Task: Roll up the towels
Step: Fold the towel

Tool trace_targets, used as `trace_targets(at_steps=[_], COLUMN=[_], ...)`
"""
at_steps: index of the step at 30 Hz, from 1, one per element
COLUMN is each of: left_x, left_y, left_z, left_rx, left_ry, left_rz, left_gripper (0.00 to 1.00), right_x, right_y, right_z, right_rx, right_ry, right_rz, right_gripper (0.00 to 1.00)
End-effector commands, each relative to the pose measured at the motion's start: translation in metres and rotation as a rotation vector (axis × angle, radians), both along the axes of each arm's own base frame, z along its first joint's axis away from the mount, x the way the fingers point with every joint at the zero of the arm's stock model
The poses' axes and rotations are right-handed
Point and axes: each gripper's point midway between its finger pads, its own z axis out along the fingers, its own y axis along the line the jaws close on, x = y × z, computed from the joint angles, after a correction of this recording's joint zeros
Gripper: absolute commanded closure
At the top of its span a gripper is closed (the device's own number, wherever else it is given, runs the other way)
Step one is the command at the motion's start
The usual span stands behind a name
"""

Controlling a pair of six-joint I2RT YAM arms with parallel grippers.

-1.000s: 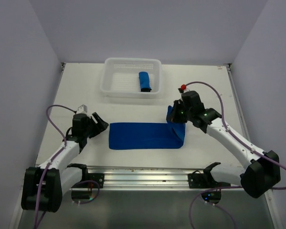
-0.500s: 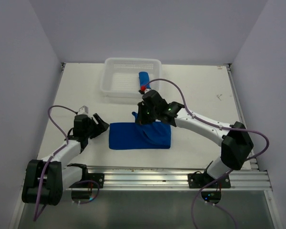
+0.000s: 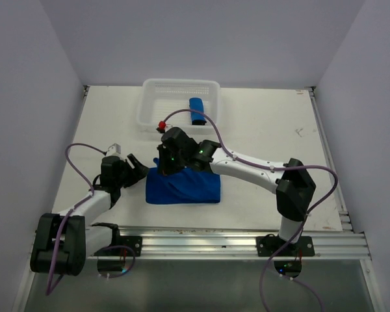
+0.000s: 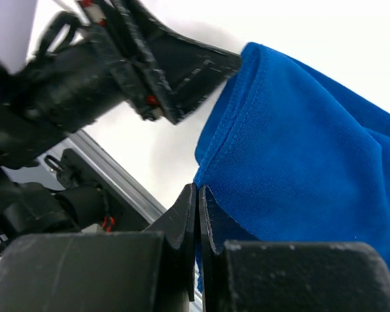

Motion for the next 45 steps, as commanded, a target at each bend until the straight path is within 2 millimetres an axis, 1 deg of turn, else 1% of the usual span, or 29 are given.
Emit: trace_targets(at_steps=[1,2,3,6,10,13,16,18,21,22,24,25,26,27,28,29,30,31,33,34,36,37,39,40,41,42,43,44,45], left_x=[0.003,0.003,0.002,0.001,0.000,0.001,0.001,-0.001,-0.001,0.000,0.001,0.003,0.003,0.005,0.007,0.007,0.009,0.010,0.012,0.012,0.012,0.012,0.011,0.011,0.011,0.010,0.008,0.008,0.006], left_y=[0.002,0.002,0.002,0.002,0.002,0.001,0.000,0.001,0.003,0.003,0.004,0.004,0.007,0.008,0.010,0.012,0.012,0.013,0.013,0.013,0.013,0.012,0.008,0.007,0.002,0.000,-0.004,-0.007,-0.008], left_z=[0.000,0.000,-0.001,0.000,0.003,0.005,0.007,0.005,0.008,0.012,0.018,0.026,0.027,0.033,0.040,0.042,0.048,0.052,0.057,0.057,0.058,0.058,0.060,0.061,0.064,0.065,0.067,0.069,0.069], left_rx=[-0.008,-0.009,-0.008,-0.009,-0.021,-0.026,-0.035,-0.043,-0.057,-0.063,-0.072,-0.073,-0.068,-0.067,-0.065,-0.060,-0.062,-0.062,-0.066,-0.067,-0.069,-0.071,-0.082,-0.087,-0.098,-0.102,-0.112,-0.119,-0.123], left_ry=[0.003,0.001,0.006,0.005,-0.008,-0.011,-0.013,0.001,-0.005,-0.017,-0.031,-0.054,-0.051,-0.065,-0.083,-0.081,-0.094,-0.102,-0.109,-0.108,-0.104,-0.104,-0.107,-0.111,-0.121,-0.125,-0.133,-0.143,-0.149], left_rz=[0.015,0.015,0.015,0.019,0.028,0.028,0.027,0.045,0.080,0.086,0.096,0.100,0.111,0.120,0.129,0.139,0.141,0.147,0.146,0.145,0.141,0.136,0.116,0.106,0.077,0.062,0.037,0.024,0.013], left_gripper=[0.29,0.29,0.29,0.29,0.29,0.29,0.29,0.30,0.30,0.30,0.30,0.30,0.29,0.29,0.29,0.29,0.29,0.29,0.29,0.29,0.29,0.29,0.29,0.29,0.30,0.30,0.30,0.30,0.30], right_x=[0.005,0.007,0.008,0.008,0.008,0.008,0.009,0.008,0.008,0.006,0.002,0.000,-0.002,-0.008,-0.010,-0.011,-0.009,-0.008,-0.003,-0.001,0.003,0.000,0.004,0.002,0.004,0.008,0.005,0.007,0.007], right_y=[0.014,0.017,0.018,0.023,0.027,0.032,0.037,0.041,0.045,0.050,0.056,0.060,0.064,0.068,0.069,0.067,0.062,0.054,0.044,0.033,0.020,0.008,-0.008,-0.022,-0.036,-0.048,-0.067,-0.083,-0.104], right_z=[0.020,0.021,0.014,0.006,-0.015,-0.024,-0.026,-0.030,-0.034,-0.033,-0.041,-0.040,-0.040,-0.044,-0.042,-0.041,-0.026,-0.024,-0.012,0.001,0.012,0.020,0.029,0.018,0.033,0.031,0.016,0.023,0.006], right_rx=[0.035,0.041,0.033,0.034,0.019,0.018,0.029,0.031,0.036,0.051,0.055,0.063,0.071,0.074,0.081,0.076,0.089,0.087,0.109,0.125,0.113,0.100,0.086,0.047,0.058,0.045,0.000,0.007,-0.034], right_ry=[-0.039,-0.043,-0.036,-0.022,0.004,0.018,0.026,0.032,0.041,0.041,0.065,0.069,0.074,0.094,0.101,0.102,0.080,0.063,0.034,0.023,-0.007,-0.017,-0.053,-0.049,-0.086,-0.093,-0.081,-0.097,-0.080], right_rz=[-0.008,-0.010,-0.012,-0.010,-0.010,-0.010,-0.008,-0.005,-0.011,-0.005,0.003,0.016,0.026,0.049,0.059,0.056,0.043,0.027,-0.003,-0.018,-0.036,-0.043,-0.079,-0.099,-0.136,-0.168,-0.196,-0.242,-0.283], right_gripper=[1.00,1.00,1.00,1.00,1.00,1.00,1.00,1.00,1.00,1.00,1.00,1.00,0.96,0.81,0.77,0.74,0.69,0.67,0.63,0.62,0.60,0.60,0.61,0.61,0.62,0.63,0.64,0.65,0.68])
